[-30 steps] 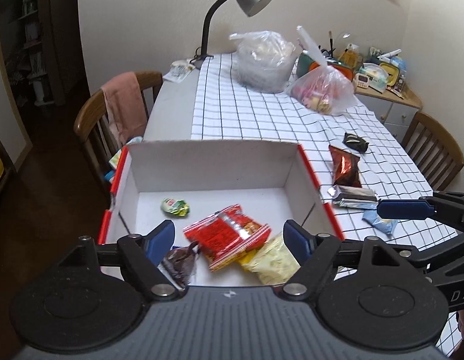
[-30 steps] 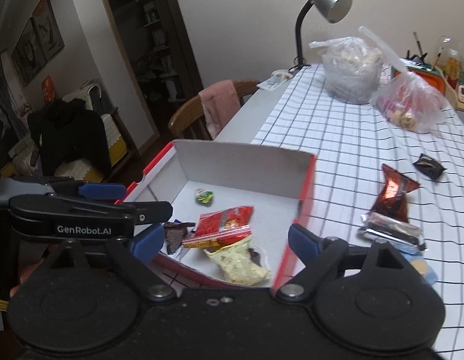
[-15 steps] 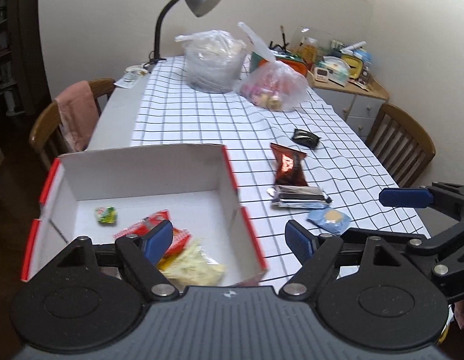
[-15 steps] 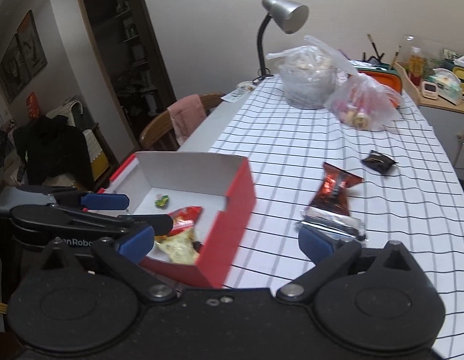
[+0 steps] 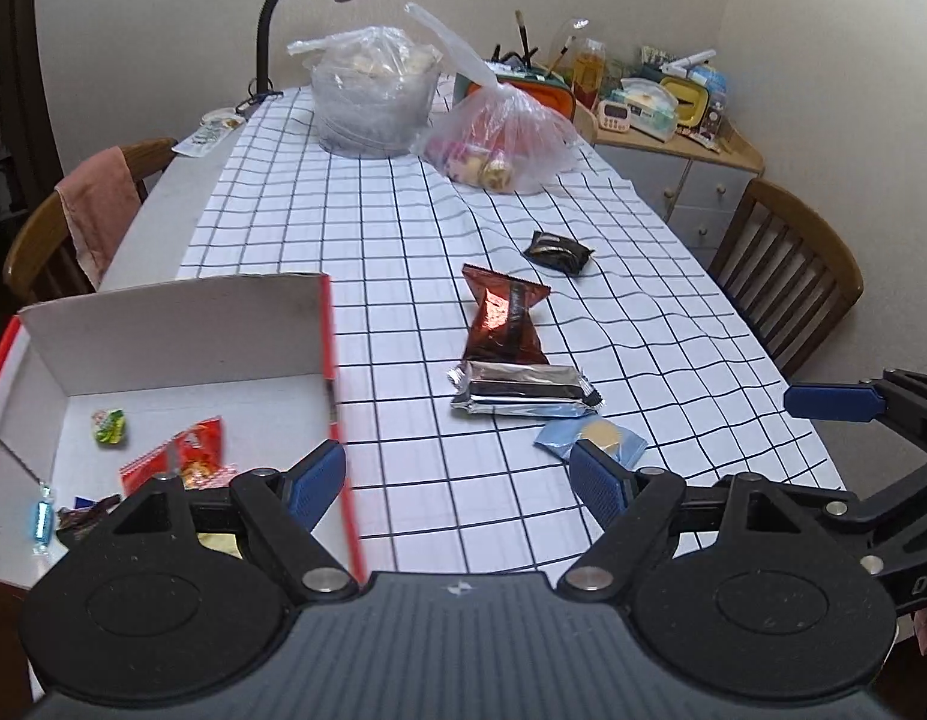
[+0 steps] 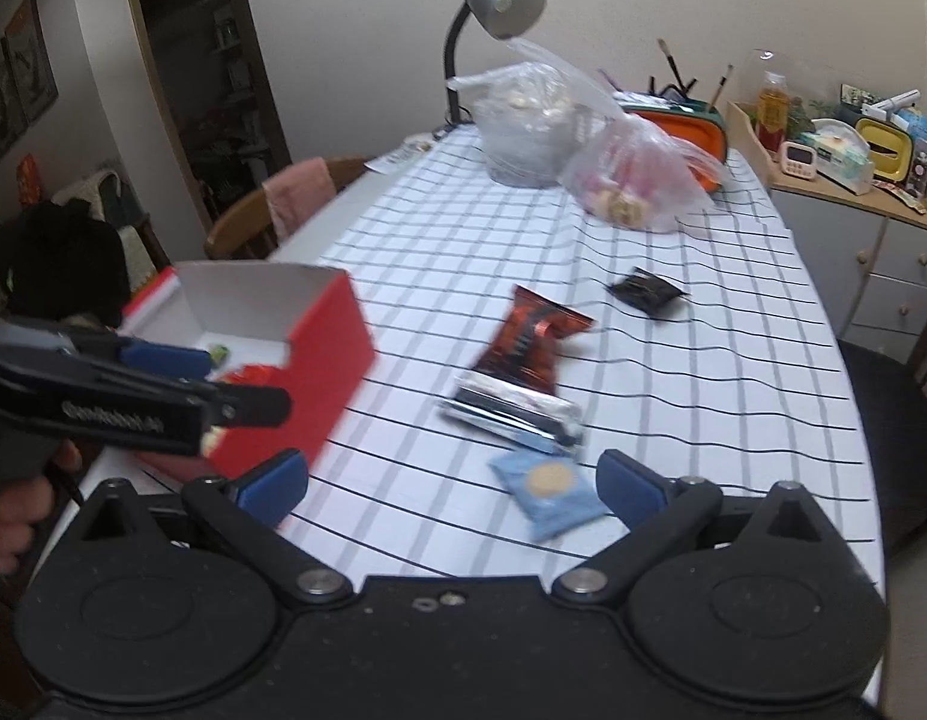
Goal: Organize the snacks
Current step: 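Withdraw both grippers from the box toward the remaining snacks, then grasp the blue cookie packet with the right gripper while the left approaches the silver bar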
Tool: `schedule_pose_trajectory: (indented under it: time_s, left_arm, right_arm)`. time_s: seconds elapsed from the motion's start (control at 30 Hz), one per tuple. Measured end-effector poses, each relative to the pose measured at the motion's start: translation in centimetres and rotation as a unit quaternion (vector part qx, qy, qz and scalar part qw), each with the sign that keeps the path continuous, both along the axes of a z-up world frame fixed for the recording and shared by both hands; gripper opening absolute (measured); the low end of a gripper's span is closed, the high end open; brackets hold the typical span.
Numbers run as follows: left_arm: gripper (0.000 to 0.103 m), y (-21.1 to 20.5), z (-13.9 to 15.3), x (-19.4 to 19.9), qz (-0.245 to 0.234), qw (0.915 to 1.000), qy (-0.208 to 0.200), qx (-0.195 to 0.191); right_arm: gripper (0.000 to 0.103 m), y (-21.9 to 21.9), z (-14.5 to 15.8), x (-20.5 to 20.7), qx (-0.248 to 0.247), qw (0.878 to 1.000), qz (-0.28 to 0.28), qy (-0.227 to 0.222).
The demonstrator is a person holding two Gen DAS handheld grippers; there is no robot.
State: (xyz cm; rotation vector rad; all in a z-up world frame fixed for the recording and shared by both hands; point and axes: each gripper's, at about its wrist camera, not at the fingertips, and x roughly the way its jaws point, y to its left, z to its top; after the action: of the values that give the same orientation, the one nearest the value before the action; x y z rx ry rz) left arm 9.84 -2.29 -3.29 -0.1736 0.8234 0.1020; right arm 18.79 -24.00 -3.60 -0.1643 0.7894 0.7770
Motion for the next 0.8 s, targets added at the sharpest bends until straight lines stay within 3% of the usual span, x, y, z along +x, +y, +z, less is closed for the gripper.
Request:
schedule_pose_trajectory:
  time_s: [0.3,0.57,0.8]
  left_arm:
    - [0.082,-1.6,-1.9,3.6,0.030,0.9987,0.038,-0.013]
    - [0.082,-2.4,-3.1,5.3,0.060,0.9964,0.058,-0.014]
    - [0.082,-2.1,-3.8,7.2,0.086,0.9928,0.077,-0.032]
  right_arm:
    - [0.100,-0.2,-4.4,4.1,-0.037,0.998,0.031,0.027]
    - [0.083,2.6,-9.3,7.5,-0.089,0.993,0.064,0.049]
    - [0.071,4.5,-11.6,9.0,-0.125,0.986,0.101,0.045]
